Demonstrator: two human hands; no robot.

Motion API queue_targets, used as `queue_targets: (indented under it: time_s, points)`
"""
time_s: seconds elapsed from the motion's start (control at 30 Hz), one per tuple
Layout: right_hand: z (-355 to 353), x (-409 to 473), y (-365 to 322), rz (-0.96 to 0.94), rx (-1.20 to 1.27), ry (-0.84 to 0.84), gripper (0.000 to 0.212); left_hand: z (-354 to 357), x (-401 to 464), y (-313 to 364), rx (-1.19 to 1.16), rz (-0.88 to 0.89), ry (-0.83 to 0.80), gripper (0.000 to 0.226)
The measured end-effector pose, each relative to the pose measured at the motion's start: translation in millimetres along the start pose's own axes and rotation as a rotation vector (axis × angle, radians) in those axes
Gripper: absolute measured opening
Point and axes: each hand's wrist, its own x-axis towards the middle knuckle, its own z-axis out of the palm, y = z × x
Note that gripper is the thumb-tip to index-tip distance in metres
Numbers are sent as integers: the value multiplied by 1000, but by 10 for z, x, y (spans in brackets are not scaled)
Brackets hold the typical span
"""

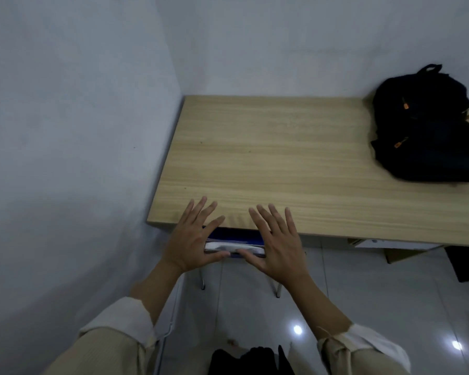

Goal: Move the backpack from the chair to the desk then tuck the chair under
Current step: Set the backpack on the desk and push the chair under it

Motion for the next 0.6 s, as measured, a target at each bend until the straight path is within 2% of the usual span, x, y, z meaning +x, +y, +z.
queue_targets:
  time_s: [0.27, 0.6]
  points:
    - [100, 107, 146, -9, -17, 50, 82, 125, 126, -83, -4, 76, 35, 73]
    - [84, 99, 68, 43, -4, 7, 81, 81, 103, -136, -23, 108, -15, 70]
